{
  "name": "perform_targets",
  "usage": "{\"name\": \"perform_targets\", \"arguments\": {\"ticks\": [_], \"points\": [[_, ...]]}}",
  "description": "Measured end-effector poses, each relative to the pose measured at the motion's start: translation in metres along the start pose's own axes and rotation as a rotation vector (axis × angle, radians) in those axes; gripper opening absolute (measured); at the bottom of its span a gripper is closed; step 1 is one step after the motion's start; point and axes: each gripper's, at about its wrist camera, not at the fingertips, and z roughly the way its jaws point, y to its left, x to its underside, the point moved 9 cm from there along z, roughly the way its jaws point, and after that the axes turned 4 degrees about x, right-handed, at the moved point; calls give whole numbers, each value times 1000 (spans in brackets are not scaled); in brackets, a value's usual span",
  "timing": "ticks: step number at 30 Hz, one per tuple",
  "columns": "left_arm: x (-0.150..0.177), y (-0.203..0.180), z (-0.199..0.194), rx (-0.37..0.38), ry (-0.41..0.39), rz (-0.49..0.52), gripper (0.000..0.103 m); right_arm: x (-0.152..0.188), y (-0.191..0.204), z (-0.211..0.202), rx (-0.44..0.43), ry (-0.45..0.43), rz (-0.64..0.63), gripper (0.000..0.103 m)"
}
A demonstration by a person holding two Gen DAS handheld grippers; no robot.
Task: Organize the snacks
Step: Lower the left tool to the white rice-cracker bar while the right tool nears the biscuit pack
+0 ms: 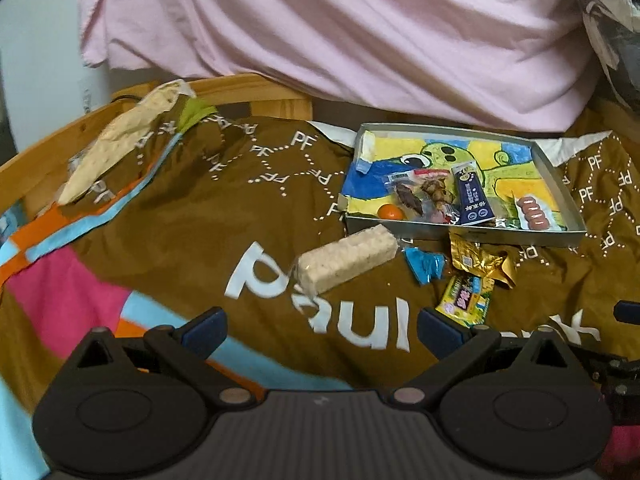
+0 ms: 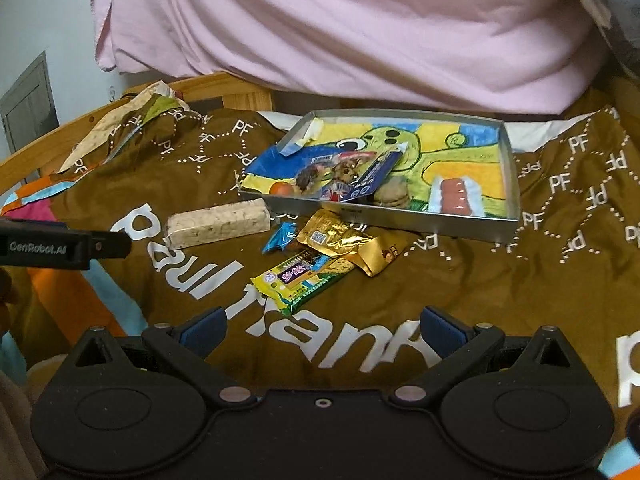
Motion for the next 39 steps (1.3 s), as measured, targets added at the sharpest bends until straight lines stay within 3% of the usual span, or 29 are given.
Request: {"name": "perform_targets", "arguments": {"ticks": [9, 20, 27, 31, 34, 39], "points": [[-28, 1, 56, 53, 38, 39, 103, -5, 16, 60, -16, 57, 26, 102], [-42, -10, 123, 84, 41, 246, 103, -8, 26, 124, 5, 116, 129, 102], [-37, -9, 145, 143, 67, 235, 102, -8, 26, 131, -24, 106, 123, 102], [-34, -9, 153, 147, 92, 257, 94, -10, 27, 136, -15, 98, 103, 100], [-29, -8, 159, 168, 124, 247, 77, -10, 30, 142, 8, 108, 76, 96], [-25, -9, 161, 203, 171, 216, 63, -8, 36, 140, 11, 122, 43, 82]]}}
